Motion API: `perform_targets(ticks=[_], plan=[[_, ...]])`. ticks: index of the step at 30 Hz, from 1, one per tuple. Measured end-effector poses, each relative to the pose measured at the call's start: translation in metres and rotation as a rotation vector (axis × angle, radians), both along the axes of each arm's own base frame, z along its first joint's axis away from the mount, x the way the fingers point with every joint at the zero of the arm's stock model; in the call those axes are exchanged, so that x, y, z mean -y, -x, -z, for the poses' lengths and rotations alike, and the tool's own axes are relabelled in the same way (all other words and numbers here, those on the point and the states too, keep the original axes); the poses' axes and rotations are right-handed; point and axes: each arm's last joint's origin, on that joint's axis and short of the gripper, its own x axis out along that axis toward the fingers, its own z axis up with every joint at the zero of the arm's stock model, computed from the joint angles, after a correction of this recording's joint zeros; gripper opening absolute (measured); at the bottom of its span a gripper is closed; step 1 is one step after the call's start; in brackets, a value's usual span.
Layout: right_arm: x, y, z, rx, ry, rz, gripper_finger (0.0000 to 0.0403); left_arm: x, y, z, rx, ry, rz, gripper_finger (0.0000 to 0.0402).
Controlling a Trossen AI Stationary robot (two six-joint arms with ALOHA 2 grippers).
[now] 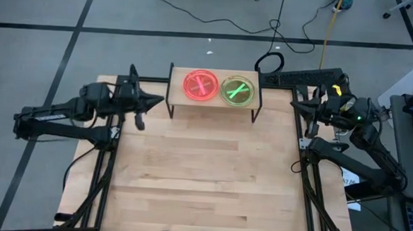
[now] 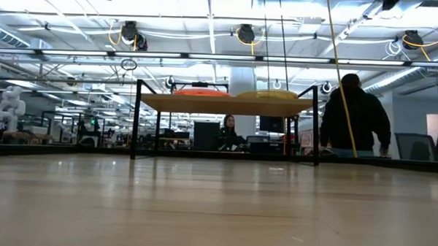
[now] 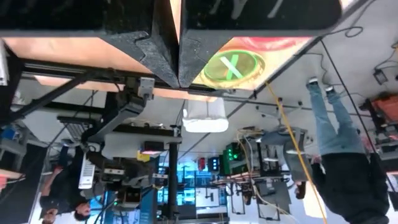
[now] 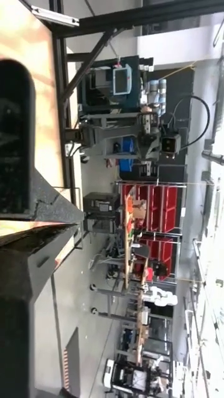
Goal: Place and stack plates onto a shelf
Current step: Return to Home Position
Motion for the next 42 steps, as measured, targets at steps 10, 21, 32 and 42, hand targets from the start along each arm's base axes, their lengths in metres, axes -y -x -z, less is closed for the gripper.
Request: perform_targets(ticks=[10,21,32,42], plan=[[-0.008,0.010,0.053,0.052,-0.016,-0.008,0.0000,0.013,0.041,0.033,0.071,0.008,0.045,0.0003],[-0.002,0.000,0.092,0.062,-0.068,-0.047,0.0000,0.020,0.059,0.092,0.130,0.020,0.101,0.0001],[0.015,-0.022,0.150,0.117,-0.084,-0.058,0.0000,0.024,0.049,0.139,0.155,0.031,0.148,0.0001],[0.016,-0.023,0.155,0.150,-0.108,-0.067,0.0000,0.026,0.044,0.171,0.161,0.036,0.174,0.0001]])
